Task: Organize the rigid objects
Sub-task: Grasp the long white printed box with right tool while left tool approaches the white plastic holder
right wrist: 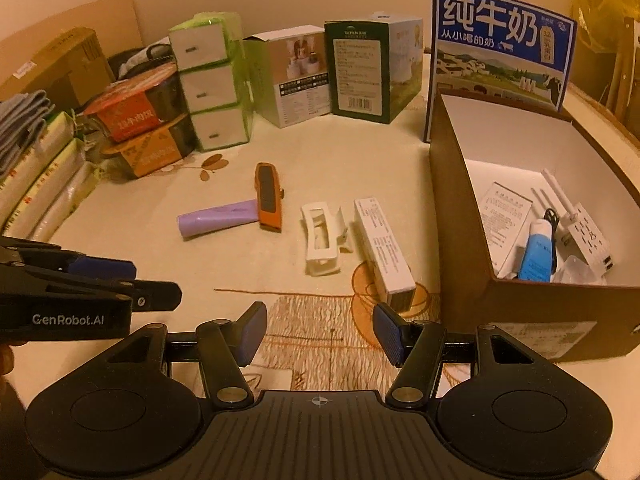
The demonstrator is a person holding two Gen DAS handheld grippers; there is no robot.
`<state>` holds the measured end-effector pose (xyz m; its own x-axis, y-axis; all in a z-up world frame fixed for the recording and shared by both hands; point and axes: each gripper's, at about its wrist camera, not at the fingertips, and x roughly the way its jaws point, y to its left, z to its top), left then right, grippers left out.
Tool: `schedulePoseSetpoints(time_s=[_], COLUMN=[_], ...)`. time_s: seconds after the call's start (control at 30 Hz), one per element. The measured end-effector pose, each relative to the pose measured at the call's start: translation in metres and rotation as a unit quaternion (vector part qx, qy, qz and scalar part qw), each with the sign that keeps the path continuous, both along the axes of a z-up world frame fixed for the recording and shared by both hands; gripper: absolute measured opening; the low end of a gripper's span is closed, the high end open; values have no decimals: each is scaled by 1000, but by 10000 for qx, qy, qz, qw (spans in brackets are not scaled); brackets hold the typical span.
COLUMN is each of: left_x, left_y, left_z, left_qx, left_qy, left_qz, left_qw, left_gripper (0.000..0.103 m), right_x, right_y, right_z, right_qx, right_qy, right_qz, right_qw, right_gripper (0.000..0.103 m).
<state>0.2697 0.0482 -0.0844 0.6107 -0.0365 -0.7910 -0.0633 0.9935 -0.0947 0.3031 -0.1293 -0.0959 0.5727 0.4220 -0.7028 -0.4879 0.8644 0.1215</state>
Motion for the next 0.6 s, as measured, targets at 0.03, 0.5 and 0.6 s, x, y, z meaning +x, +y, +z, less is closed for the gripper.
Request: schedulePoseSetpoints(time_s=[0.03,0.5,0.6], left_x=[2,36,44], left_y=[1,19,21], left_z=[-3,-36,-42], left_qx=[-4,-2,-22], left_qy=[11,96,103], left_qz=[14,8,-26], left_qw=[10000,10000,9999], left_gripper=[47,47,47], right_x=[2,38,46], right_y=[3,44,49], right_z=[-3,-44,-55], right_qx=[-41,-1376,-1655], right_qy=[-46,-866,-896], right_qz=[-29,-447,-498], right_qw=[10000,9857,9809], right_gripper=[57,48,48])
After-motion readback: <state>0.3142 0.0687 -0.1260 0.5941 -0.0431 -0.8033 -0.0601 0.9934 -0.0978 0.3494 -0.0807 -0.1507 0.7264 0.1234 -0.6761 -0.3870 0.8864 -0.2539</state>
